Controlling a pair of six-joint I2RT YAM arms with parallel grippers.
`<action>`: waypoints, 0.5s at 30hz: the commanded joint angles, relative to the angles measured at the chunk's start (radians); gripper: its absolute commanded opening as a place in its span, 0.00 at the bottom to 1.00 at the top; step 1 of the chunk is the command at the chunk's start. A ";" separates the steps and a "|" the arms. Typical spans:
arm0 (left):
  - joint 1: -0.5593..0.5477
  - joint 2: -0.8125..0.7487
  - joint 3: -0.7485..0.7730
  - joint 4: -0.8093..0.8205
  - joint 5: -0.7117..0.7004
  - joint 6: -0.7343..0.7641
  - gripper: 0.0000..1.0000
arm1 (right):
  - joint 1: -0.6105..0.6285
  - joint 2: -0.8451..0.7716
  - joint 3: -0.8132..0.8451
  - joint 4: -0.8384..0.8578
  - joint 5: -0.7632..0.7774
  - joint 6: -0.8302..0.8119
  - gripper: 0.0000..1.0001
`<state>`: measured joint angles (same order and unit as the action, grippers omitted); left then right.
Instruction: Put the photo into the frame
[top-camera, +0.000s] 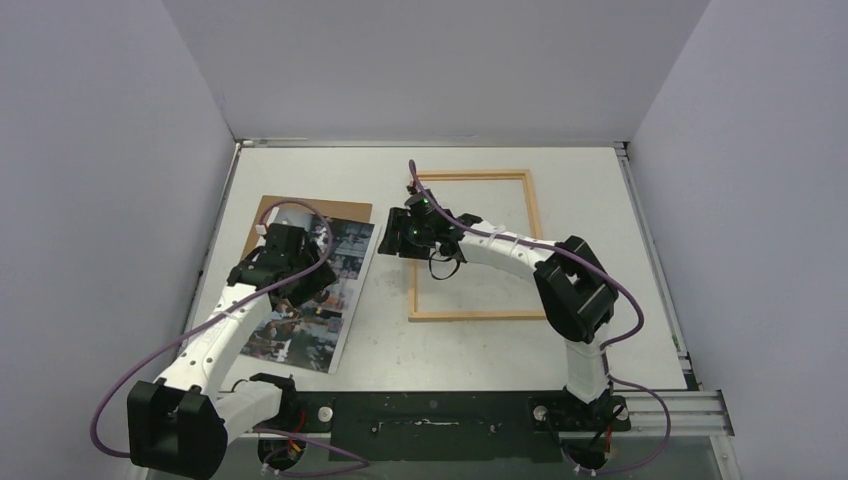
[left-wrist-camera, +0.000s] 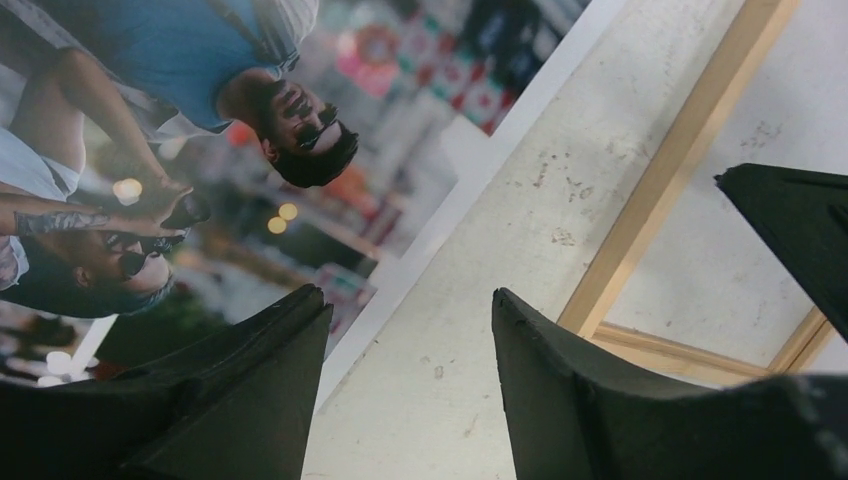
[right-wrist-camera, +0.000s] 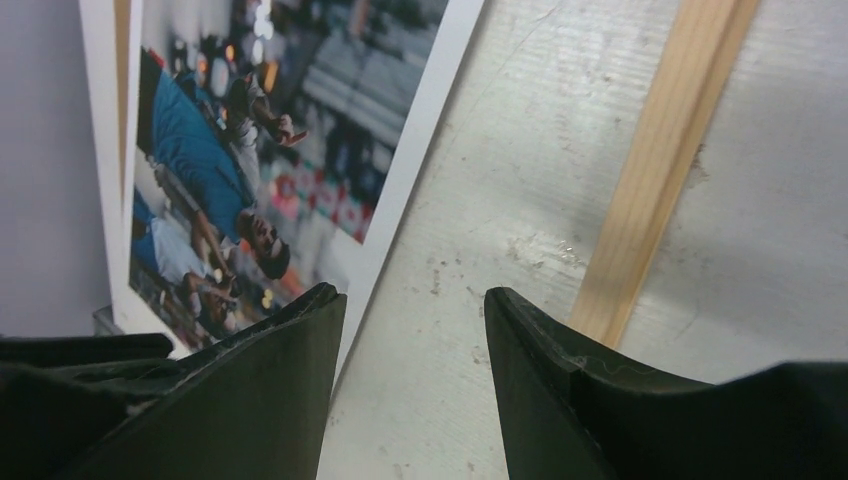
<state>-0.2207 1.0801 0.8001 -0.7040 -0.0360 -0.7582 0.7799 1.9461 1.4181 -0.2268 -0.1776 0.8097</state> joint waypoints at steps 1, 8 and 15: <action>0.006 -0.018 -0.038 0.075 -0.033 -0.064 0.58 | 0.022 0.018 -0.006 0.147 -0.119 0.097 0.54; 0.005 0.040 -0.044 0.117 0.084 0.006 0.58 | 0.033 0.104 0.007 0.219 -0.096 0.192 0.52; 0.005 0.158 -0.026 0.173 0.149 0.031 0.52 | 0.008 0.158 0.040 0.219 -0.007 0.199 0.47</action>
<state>-0.2207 1.1988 0.7441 -0.6109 0.0666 -0.7528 0.8082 2.0945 1.4109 -0.0647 -0.2478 0.9909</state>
